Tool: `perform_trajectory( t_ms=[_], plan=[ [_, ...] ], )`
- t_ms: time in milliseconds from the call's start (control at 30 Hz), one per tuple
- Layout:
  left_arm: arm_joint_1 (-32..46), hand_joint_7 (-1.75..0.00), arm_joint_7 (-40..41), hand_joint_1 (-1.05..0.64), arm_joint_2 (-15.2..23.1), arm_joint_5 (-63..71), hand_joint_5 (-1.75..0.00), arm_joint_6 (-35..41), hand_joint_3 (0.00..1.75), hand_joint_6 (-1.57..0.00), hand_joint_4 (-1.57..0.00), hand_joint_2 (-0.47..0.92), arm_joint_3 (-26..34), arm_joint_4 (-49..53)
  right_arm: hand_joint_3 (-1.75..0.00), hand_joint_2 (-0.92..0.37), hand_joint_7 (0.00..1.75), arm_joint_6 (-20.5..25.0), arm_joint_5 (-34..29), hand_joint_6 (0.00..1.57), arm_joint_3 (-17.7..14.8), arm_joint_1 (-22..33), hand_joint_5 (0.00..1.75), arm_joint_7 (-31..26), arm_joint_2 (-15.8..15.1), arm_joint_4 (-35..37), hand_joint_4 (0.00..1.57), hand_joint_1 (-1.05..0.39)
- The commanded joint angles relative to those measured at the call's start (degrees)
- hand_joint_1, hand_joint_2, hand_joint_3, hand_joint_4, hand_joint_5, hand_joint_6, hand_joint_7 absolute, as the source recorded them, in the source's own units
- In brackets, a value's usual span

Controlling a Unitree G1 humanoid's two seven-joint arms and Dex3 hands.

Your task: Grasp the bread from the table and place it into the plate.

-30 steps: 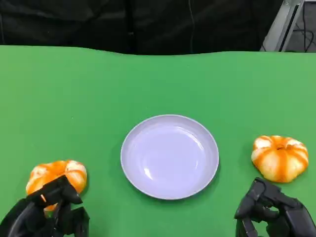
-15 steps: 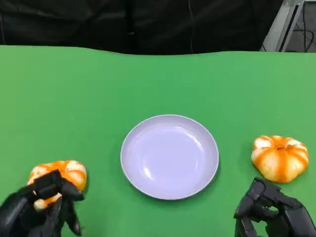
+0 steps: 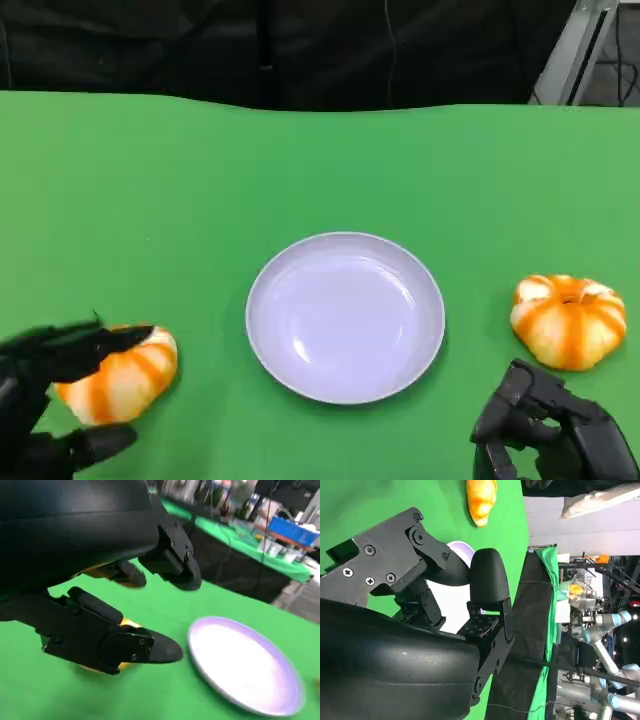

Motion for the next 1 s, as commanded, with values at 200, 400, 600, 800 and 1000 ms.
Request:
perform_trajectory(
  t_ms=[200,400,600,800,1000],
  plan=[
    [-4.61,-0.01,14.27,-0.91,5.65,18.44,-0.02,5.21,0.12,-0.46,-0.16,0.92,-4.77,3.5,-1.14,-0.59,1.55,-0.44,0.26,0.74,-0.51,-0.36,1.75,-0.41,-0.23,0.5,0.81,-0.16],
    [-7.93,-0.01,15.29,-0.97,7.13,18.86,-0.01,8.18,0.04,-0.47,-0.16,0.92,-9.67,9.06,-1.13,-0.59,1.55,-0.32,0.4,0.74,-0.35,-0.21,1.75,-0.47,-0.03,0.39,0.81,-0.16],
    [-12.01,0.0,15.28,-1.03,8.3,17.98,-0.01,9.94,0.11,-0.43,-0.14,0.92,-15.06,17.45,-1.12,-0.6,1.56,-0.59,0.22,0.74,-0.09,0.09,1.75,-0.52,0.12,0.09,0.8,-0.15],
    [-14.9,0.0,15.39,-1.05,8.81,17.86,-0.01,12.77,0.18,-0.41,-0.14,0.92,-19.16,22.32,-1.12,-0.6,1.56,-0.19,-0.04,0.73,0.13,0.22,1.75,-0.84,0.17,-0.52,0.8,-0.15],
    [-19.25,0.0,16.39,-1.05,8.67,16.66,0.0,13.78,0.21,-0.42,-0.14,0.92,-22.59,29.76,-1.11,-0.6,1.56,-0.63,0.31,0.73,0.21,0.16,1.75,-0.68,0.18,-0.13,0.81,-0.15]
  ],
)
